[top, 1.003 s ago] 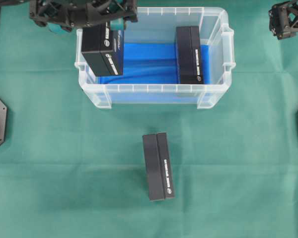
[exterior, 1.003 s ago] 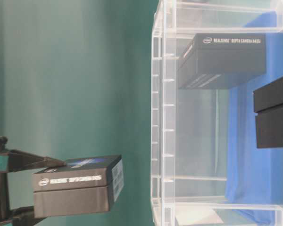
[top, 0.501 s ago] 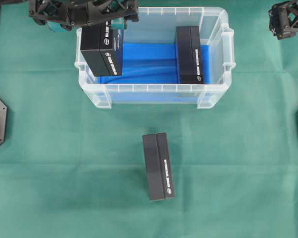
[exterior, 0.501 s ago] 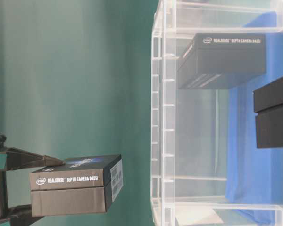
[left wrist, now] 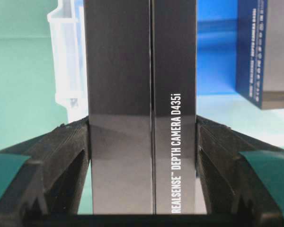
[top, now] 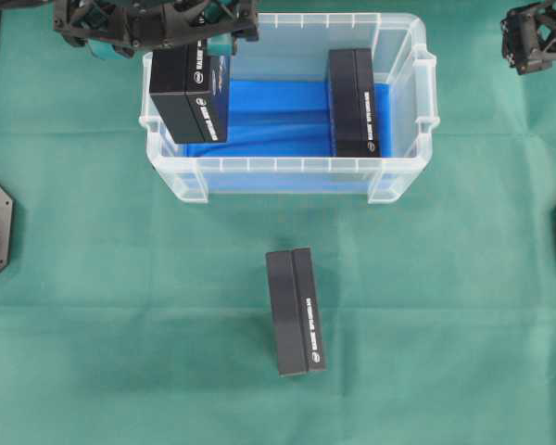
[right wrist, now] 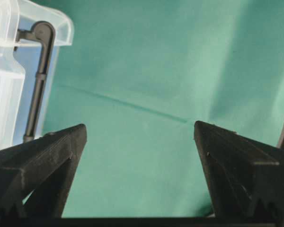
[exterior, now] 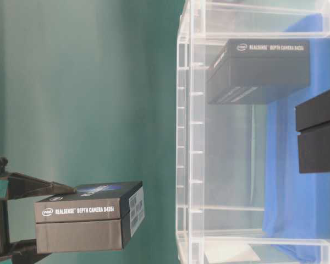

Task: Take out the box from the case.
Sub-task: 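Lift the left box up out of the case with the left gripper, then carry the box forward and lower it onto the cloth left of the middle box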

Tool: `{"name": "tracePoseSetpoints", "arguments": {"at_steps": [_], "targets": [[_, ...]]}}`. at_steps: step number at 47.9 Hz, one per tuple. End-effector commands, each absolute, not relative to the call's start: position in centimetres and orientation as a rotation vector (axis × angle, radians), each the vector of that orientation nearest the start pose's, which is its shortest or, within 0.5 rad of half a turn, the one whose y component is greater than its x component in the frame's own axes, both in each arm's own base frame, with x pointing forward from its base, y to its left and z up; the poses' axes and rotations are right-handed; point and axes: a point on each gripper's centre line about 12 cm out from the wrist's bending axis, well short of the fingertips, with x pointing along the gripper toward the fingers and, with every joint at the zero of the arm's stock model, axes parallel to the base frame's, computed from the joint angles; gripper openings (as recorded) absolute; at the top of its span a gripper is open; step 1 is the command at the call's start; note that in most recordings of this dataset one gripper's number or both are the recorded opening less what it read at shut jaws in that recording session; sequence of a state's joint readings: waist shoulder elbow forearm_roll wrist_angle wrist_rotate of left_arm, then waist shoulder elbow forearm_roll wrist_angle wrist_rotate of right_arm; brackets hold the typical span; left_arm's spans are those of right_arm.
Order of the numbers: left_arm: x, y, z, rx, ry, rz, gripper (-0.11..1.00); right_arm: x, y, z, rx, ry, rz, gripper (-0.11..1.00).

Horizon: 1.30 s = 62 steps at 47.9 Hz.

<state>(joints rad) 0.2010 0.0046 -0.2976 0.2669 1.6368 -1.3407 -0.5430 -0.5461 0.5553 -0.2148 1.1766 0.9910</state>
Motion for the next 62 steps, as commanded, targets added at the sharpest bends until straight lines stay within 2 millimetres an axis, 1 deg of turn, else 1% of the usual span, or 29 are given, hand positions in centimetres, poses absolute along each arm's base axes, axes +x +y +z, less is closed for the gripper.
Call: {"name": "tracePoseSetpoints", "arguments": {"at_steps": [1,18,23,29,38,47,62], "targets": [[35.6,10.6,41.8,-1.079,0.805,1.213,0.61,19.3,-14.3,31.0,0.964,0.796,-1.149,0.91],[35.7,10.4,41.8,-1.076,0.808,1.207,0.61,19.3,-14.3,31.0,0.964,0.796,-1.149,0.91],[35.8,9.9,41.8,-1.073,0.814,1.201,0.61,19.3,-14.3,31.0,0.964,0.796,-1.149,0.91],[35.9,8.8,41.7,-1.066,0.832,1.193,0.61,19.3,-14.3,31.0,0.963,0.797,-1.148,0.91],[36.1,6.1,41.5,-1.061,0.866,1.186,0.61,19.3,-14.3,31.0,0.962,0.798,-1.147,0.91],[36.4,2.7,41.3,-1.065,0.884,1.164,0.61,19.3,-14.3,31.0,0.962,0.795,-1.148,0.91],[35.8,-4.4,40.9,-1.095,0.912,1.174,0.61,19.4,-14.3,31.0,0.96,0.797,-1.145,0.91]]}}
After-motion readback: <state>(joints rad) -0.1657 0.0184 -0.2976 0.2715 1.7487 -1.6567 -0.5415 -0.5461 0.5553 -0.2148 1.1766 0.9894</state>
